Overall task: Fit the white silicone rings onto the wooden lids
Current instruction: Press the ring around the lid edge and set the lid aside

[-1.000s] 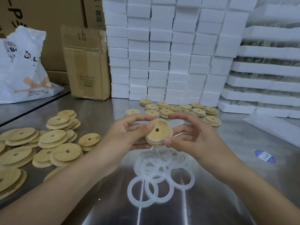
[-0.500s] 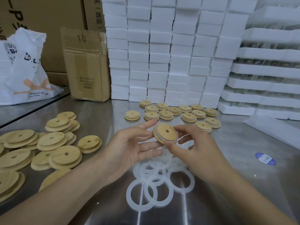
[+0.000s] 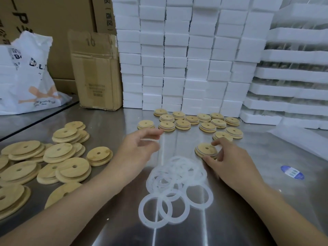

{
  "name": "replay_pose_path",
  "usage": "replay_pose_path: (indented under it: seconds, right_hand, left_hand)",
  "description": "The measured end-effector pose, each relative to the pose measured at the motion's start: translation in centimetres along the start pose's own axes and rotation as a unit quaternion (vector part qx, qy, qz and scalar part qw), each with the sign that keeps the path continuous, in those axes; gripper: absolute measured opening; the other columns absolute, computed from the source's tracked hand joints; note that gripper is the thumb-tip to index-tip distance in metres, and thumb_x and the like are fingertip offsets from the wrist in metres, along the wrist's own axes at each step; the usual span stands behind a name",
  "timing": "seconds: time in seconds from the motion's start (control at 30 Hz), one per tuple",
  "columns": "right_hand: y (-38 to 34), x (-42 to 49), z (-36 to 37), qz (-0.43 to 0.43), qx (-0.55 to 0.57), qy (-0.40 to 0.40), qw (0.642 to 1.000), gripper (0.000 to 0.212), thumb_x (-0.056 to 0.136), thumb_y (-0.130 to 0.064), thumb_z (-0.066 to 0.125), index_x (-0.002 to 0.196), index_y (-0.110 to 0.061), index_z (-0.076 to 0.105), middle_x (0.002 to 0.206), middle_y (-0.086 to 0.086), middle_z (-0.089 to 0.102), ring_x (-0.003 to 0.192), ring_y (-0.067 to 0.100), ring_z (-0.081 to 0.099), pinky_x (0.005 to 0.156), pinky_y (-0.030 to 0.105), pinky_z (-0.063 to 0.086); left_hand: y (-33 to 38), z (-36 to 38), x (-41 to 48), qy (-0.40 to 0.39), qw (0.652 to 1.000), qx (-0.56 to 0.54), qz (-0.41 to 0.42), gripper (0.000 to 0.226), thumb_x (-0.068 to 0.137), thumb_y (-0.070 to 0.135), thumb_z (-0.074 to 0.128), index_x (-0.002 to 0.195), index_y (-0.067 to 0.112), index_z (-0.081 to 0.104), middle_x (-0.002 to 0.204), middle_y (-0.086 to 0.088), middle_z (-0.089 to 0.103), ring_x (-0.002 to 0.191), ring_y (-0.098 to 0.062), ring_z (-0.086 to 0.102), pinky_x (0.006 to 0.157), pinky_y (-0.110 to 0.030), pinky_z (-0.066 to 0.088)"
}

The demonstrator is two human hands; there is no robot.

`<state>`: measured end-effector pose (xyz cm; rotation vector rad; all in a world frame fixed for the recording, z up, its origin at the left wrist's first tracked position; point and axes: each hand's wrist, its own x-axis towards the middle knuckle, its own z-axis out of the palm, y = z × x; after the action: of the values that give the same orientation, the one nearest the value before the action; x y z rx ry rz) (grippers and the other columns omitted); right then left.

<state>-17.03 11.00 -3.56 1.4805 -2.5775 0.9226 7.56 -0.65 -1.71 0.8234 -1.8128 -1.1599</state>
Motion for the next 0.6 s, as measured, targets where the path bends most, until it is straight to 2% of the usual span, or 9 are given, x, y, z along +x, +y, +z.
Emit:
replay_pose_path:
  seconds: [0.03, 0.1, 0.13, 0.17, 0.23, 0.33, 0.4, 0.53, 0.6]
  right_hand:
    - [-0.1, 0.0, 0.1, -0.009, 0.018, -0.005, 1.0, 0.034, 0.093, -0.043, 0.073, 0.124, -0.036, 0.061, 0.08, -0.01, 0.069, 0.084, 0.012, 0.063, 0.077, 0.039, 0.054]
    - [-0.3, 0.2, -0.1, -0.024, 0.058, -0.031, 0.998, 0.032, 0.099, -0.032, 0.067, 0.129, -0.042, 0.061, 0.1, -0.005, 0.077, 0.097, 0.015, 0.068, 0.09, 0.038, 0.054]
    - [-0.4, 0.1, -0.3, -0.034, 0.07, -0.052, 0.996, 0.037, 0.101, -0.029, 0.062, 0.134, -0.048, 0.058, 0.113, -0.001, 0.077, 0.106, 0.017, 0.069, 0.095, 0.038, 0.053]
    - [-0.6, 0.0, -0.4, -0.049, 0.065, -0.074, 0.994, 0.042, 0.103, -0.028, 0.058, 0.138, -0.052, 0.054, 0.122, -0.001, 0.075, 0.114, 0.018, 0.068, 0.099, 0.039, 0.052]
    - [-1.0, -0.6, -0.3, -0.089, -0.001, -0.104, 0.991, 0.046, 0.106, -0.028, 0.051, 0.144, -0.053, 0.045, 0.13, -0.01, 0.072, 0.118, 0.017, 0.065, 0.1, 0.038, 0.051]
    - [-1.4, -1.1, 0.2, -0.114, -0.055, -0.102, 0.987, 0.042, 0.107, -0.03, 0.046, 0.144, -0.05, 0.044, 0.122, -0.014, 0.071, 0.097, 0.017, 0.064, 0.09, 0.041, 0.054]
    - [-1.5, -1.1, 0.1, -0.108, -0.038, -0.088, 0.99, 0.036, 0.107, -0.034, 0.045, 0.14, -0.047, 0.05, 0.123, -0.017, 0.071, 0.1, 0.017, 0.064, 0.091, 0.042, 0.054]
    - [-1.7, -1.1, -0.5, -0.09, 0.004, -0.076, 0.993, 0.022, 0.105, -0.039, 0.054, 0.123, -0.043, 0.065, 0.114, -0.021, 0.072, 0.102, 0.009, 0.065, 0.092, 0.037, 0.055]
    - [-2.0, -1.1, -0.9, -0.093, 0.027, -0.083, 0.992, 0.016, 0.102, -0.034, 0.059, 0.111, -0.041, 0.07, 0.1, -0.019, 0.072, 0.092, 0.003, 0.065, 0.087, 0.032, 0.056]
  left_hand:
    - [0.0, -0.5, 0.0, 0.008, 0.992, 0.115, 0.049, 0.029, 0.102, 0.019, 0.068, 0.117, 0.043, 0.075, 0.117, 0.024, 0.071, 0.111, 0.001, 0.066, 0.088, -0.026, 0.05]
    - [0.3, -1.7, -0.3, -0.001, 0.918, 0.378, 0.119, 0.032, 0.101, 0.037, 0.062, 0.131, 0.047, 0.064, 0.13, 0.028, 0.06, 0.124, 0.001, 0.055, 0.096, -0.031, 0.044]
    - [0.4, -2.4, -0.3, -0.008, 0.877, 0.466, 0.118, 0.037, 0.1, 0.044, 0.058, 0.137, 0.049, 0.058, 0.138, 0.027, 0.054, 0.134, -0.004, 0.047, 0.103, -0.035, 0.041]
    - [0.5, -2.9, -0.4, -0.018, 0.853, 0.514, 0.09, 0.042, 0.1, 0.048, 0.055, 0.142, 0.049, 0.053, 0.146, 0.023, 0.049, 0.143, -0.009, 0.039, 0.11, -0.04, 0.038]
    - [0.8, -3.9, -0.5, -0.044, 0.843, 0.536, 0.009, 0.05, 0.101, 0.049, 0.051, 0.151, 0.048, 0.044, 0.157, 0.013, 0.041, 0.152, -0.018, 0.03, 0.118, -0.044, 0.037]
    - [0.5, -4.6, -0.7, -0.081, 0.835, 0.54, -0.067, 0.053, 0.104, 0.045, 0.049, 0.156, 0.045, 0.038, 0.159, 0.005, 0.041, 0.147, -0.025, 0.04, 0.115, -0.044, 0.043]
    - [0.1, -4.3, -0.7, -0.106, 0.838, 0.532, -0.057, 0.052, 0.105, 0.039, 0.05, 0.156, 0.044, 0.039, 0.155, 0.008, 0.047, 0.143, -0.021, 0.046, 0.113, -0.041, 0.044]
    - [0.1, -3.5, -0.6, -0.143, 0.9, 0.412, -0.002, 0.048, 0.105, 0.032, 0.057, 0.148, 0.049, 0.049, 0.132, 0.025, 0.054, 0.114, 0.004, 0.054, 0.096, -0.028, 0.049]
    - [-0.1, -3.3, -0.6, -0.138, 0.898, 0.417, 0.009, 0.049, 0.103, 0.035, 0.058, 0.149, 0.05, 0.048, 0.142, 0.024, 0.052, 0.126, -0.001, 0.053, 0.101, -0.031, 0.05]
